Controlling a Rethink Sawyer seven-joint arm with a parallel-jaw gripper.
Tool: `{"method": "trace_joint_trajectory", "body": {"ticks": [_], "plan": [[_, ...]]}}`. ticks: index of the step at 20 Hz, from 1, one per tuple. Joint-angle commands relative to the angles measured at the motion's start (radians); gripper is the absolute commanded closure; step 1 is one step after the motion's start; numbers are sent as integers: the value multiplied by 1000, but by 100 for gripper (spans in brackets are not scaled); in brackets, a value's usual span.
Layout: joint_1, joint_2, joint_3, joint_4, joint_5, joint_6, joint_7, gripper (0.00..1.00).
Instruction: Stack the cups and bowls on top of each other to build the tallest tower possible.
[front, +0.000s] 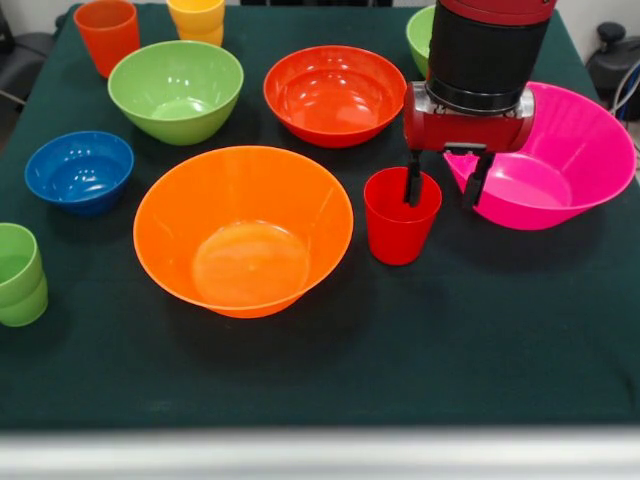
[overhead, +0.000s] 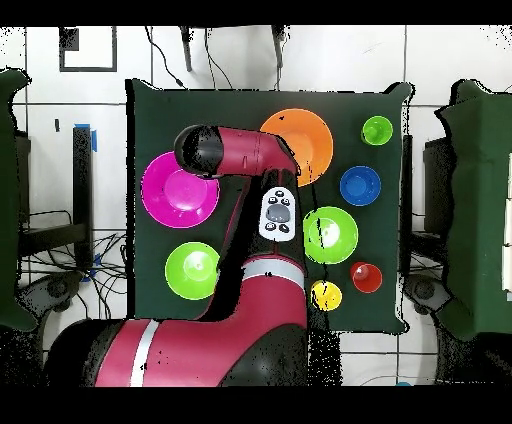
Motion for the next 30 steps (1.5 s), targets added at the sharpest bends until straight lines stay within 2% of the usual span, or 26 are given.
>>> {"method": "trace_joint_trajectory", "body": {"ticks": [1, 7, 12, 15, 30], "plan": [[10, 22, 55, -9, -52, 83, 37, 0], [1, 26, 51, -6, -53, 85, 34, 0], [-9, 71, 53, -43, -60, 64, 25, 0], [-14, 80, 57, -32, -62, 47, 24, 0], [1, 145, 49, -57, -49, 44, 51, 0]]}}
